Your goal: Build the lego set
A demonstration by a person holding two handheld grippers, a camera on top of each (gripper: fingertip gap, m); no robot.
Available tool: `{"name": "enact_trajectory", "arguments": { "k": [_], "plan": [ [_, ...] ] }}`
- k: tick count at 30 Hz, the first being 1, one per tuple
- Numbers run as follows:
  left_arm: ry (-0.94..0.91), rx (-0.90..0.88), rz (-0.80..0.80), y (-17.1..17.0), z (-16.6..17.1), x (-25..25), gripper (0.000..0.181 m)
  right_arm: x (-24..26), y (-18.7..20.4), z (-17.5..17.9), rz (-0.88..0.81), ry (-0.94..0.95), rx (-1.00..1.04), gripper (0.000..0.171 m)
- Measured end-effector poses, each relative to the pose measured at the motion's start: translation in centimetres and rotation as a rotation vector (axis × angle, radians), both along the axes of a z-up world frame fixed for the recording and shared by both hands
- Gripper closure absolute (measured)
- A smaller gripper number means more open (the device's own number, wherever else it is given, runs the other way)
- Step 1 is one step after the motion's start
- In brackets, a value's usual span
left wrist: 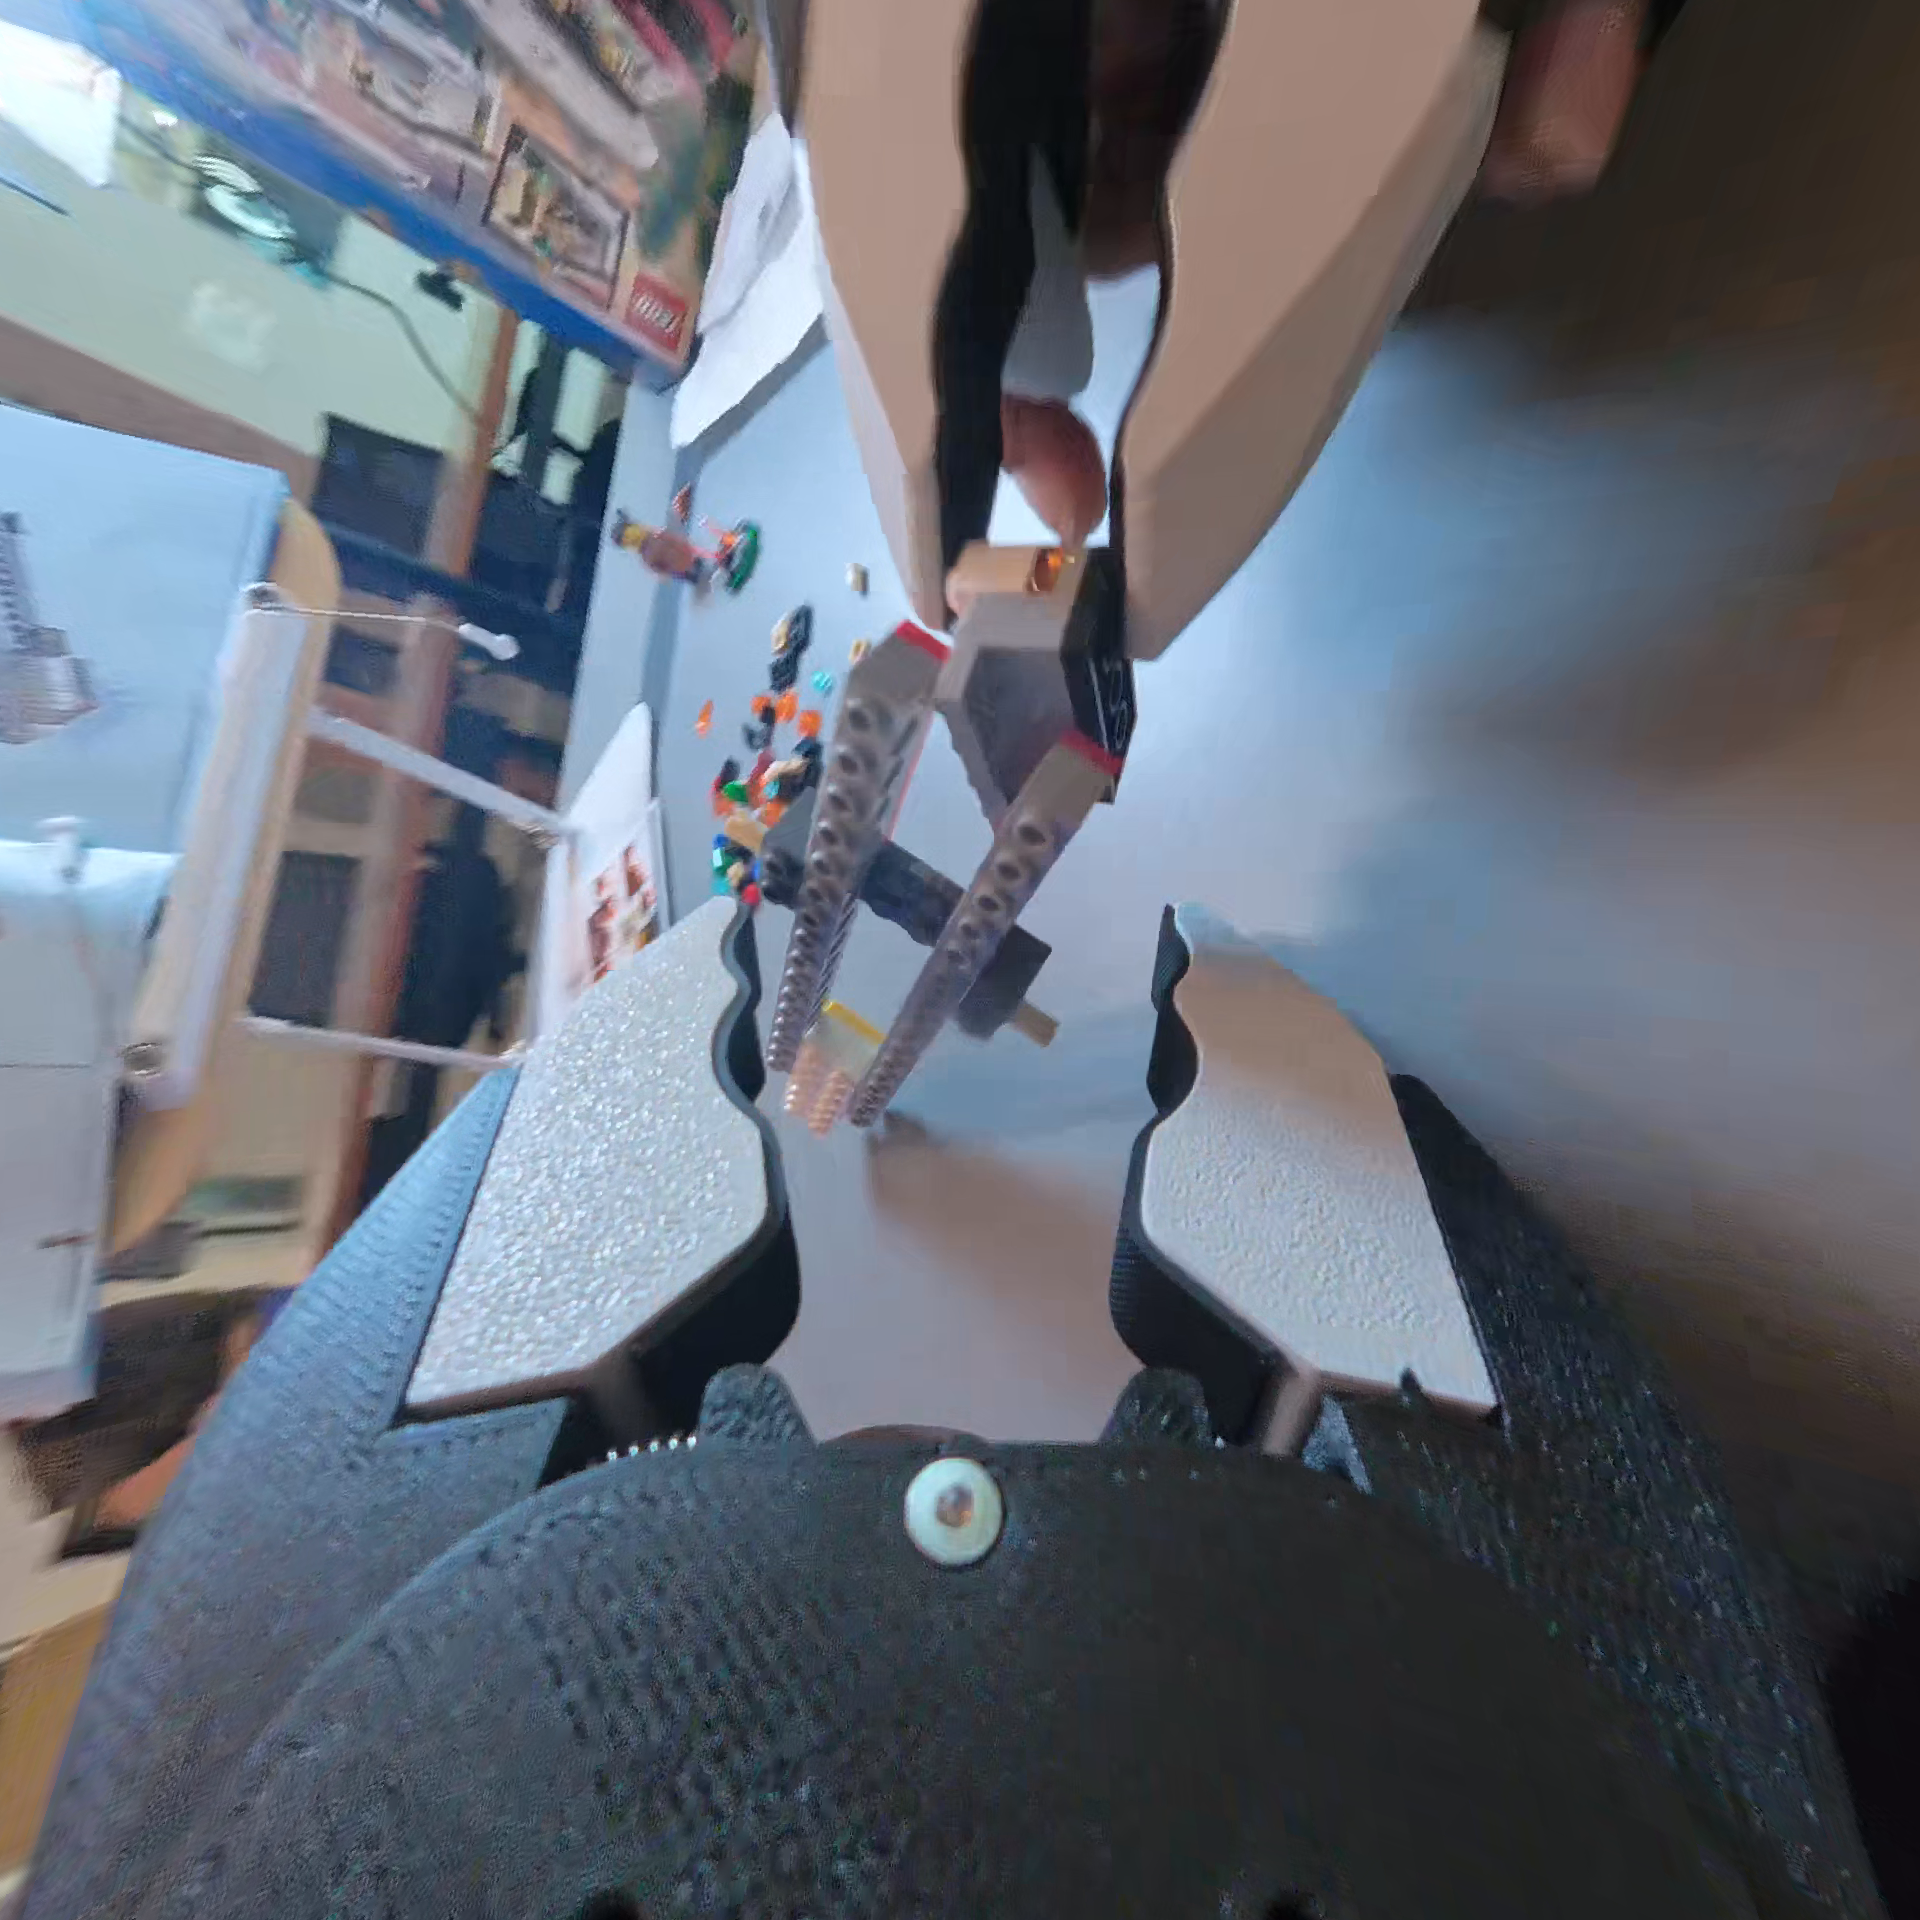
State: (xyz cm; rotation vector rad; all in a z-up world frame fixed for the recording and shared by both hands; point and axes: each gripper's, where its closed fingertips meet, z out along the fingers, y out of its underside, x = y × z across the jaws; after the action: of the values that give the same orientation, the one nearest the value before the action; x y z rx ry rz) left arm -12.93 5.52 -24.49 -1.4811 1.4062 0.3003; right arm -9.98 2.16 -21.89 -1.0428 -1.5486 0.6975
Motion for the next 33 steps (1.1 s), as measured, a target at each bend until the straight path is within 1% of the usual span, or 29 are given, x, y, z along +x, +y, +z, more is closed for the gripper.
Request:
{"name": "enact_trajectory", "arguments": {
  "k": [1, 4, 8, 9, 12, 14, 17, 20, 27, 30, 33],
  "plan": [
    [0.02, 0.034, 0.018, 0.5, -0.5, 0.0, 0.107, -0.1, 0.0, 0.1, 0.0, 0.003, -0.006, 0.15],
    [0.031, 0.114, 0.066, 1.8, -0.8, 0.1, 0.12, -0.2, 0.1, 0.3, 0.002, 0.016, -0.031, 0.15],
    [-0.019, 0.217, 0.076, 2.4, 1.0, 0.0, 0.164, -0.2, -0.3, 0.5, 0.013, 0.023, -0.05, 0.15],
    [-0.035, 0.216, 0.066, 2.3, 1.3, 0.0, 0.165, -0.1, -0.3, 0.8, 0.018, 0.028, -0.048, 0.15],
    [-0.102, 0.17, 0.072, 1.9, 1.6, -0.3, 0.166, 0.7, -0.9, 1.9, 0.07, 0.031, -0.044, 0.15],
    [-0.135, 0.134, 0.055, 1.5, 1.9, 0.0, 0.166, 1.6, -0.8, 2.7, 0.088, 0.018, 0.009, 0.15],
    [-0.147, 0.08, 0.0, 0.5, 2.1, 0.9, 0.166, 2.9, 0.0, 4.0, 0.068, 0.0, 0.085, 0.15],
    [-0.147, 0.053, -0.041, -0.4, 2.2, 1.9, 0.166, 3.4, 0.5, 5.1, 0.049, -0.013, 0.108, 0.15],
    [-0.146, 0.034, -0.093, -1.7, 2.5, 3.9, 0.166, 2.4, -1.8, 4.1, 0.092, -0.117, 0.245, 0.15],
    [-0.157, 0.043, -0.098, -1.8, 2.7, 3.9, 0.165, 2.4, -1.8, 4.2, 0.085, -0.127, 0.272, 0.15],
    [-0.176, 0.066, -0.105, -1.9, 3.3, 4.2, 0.159, 2.6, -1.7, 4.3, 0.079, -0.128, 0.275, 0.15]
  ]
}}
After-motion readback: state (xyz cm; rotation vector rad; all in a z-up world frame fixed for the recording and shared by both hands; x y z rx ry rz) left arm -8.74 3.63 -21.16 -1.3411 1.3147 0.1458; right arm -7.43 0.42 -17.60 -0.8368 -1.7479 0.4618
